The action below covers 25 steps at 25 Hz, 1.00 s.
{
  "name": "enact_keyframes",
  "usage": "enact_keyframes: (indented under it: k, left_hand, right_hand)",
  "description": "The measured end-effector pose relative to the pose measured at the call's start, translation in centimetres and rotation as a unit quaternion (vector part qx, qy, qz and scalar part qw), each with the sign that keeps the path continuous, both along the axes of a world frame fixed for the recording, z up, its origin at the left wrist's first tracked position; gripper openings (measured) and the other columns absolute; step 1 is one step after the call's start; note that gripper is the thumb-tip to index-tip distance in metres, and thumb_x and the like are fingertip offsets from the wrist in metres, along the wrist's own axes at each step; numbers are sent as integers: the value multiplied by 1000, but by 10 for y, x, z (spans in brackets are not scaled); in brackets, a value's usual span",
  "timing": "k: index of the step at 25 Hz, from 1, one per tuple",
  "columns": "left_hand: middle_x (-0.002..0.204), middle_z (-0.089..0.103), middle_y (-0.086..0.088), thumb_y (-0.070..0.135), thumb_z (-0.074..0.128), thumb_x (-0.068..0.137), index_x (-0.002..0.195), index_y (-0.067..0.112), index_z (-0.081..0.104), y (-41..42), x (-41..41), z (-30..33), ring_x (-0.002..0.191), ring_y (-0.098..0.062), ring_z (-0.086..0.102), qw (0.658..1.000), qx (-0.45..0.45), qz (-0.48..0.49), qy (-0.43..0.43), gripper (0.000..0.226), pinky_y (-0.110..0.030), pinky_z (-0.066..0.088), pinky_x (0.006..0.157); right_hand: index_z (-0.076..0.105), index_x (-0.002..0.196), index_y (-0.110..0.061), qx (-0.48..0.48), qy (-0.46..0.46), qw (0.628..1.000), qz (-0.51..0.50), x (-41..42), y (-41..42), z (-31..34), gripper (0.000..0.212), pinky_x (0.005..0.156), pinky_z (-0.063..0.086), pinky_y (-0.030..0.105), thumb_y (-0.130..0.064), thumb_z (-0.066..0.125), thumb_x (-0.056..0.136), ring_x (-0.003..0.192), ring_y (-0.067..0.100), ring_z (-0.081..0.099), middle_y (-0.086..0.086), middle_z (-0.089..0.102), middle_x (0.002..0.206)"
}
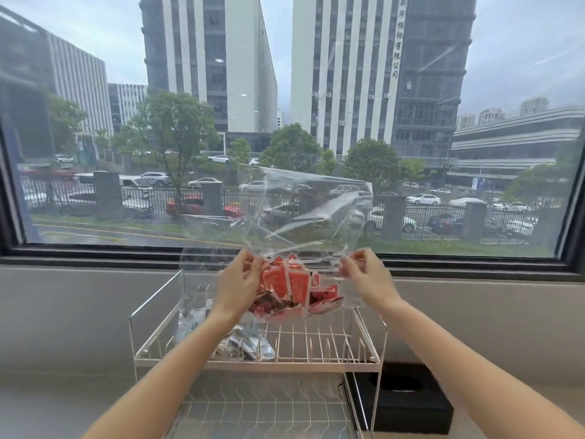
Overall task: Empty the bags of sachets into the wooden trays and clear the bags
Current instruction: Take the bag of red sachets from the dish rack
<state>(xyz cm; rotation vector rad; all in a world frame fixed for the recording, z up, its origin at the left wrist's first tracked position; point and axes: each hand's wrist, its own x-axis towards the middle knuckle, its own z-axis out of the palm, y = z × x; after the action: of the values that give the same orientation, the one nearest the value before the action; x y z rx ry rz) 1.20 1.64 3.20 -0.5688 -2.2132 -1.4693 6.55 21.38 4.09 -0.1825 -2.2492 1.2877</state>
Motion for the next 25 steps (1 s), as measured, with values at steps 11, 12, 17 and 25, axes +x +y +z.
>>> enact_keyframes:
  k: [11, 12, 17, 25]
  left_hand:
    - [75, 60, -3, 35, 40, 92, 72, 26, 45, -11, 45, 64, 74, -26, 60, 985, 160, -18, 62, 23, -45, 53, 73]
    - [74, 60, -3, 35, 41, 92, 72, 27, 46, -11, 46, 64, 74, -27, 61, 982, 176, -12, 66, 23, -42, 52, 70]
    - [65, 55, -3, 40, 42, 90, 70, 22, 46, -13, 52, 62, 60, -20, 51, 977, 207, -6, 43, 28, -27, 42, 56]
    - [109, 69, -4, 78, 65, 38, 120, 29, 46, -29, 55, 58, 98, -20, 67, 943, 79, -289, -145, 98, -34, 54, 84]
  right_hand:
    - [38, 132, -17, -53, 43, 991, 115, 53, -16, 61, 58, 90, 49, 42, -51, 46, 85, 95, 16, 61, 1, 63, 98]
    - [30, 136, -21, -60, 18, 987, 145, 57, -19, 61, 71, 92, 47, 44, -60, 47, 79, 101, 16, 60, 1, 62, 109]
    - [26, 134, -28, -93, -51, 956, 273, 67, -37, 47, 75, 77, 58, 37, -34, 71, 73, 92, 16, 70, 0, 65, 115]
    - [52, 109, -15, -200, 42, 944, 258, 70, -39, 40, 31, 71, 60, 35, -7, 63, 81, 79, 18, 70, 7, 70, 93]
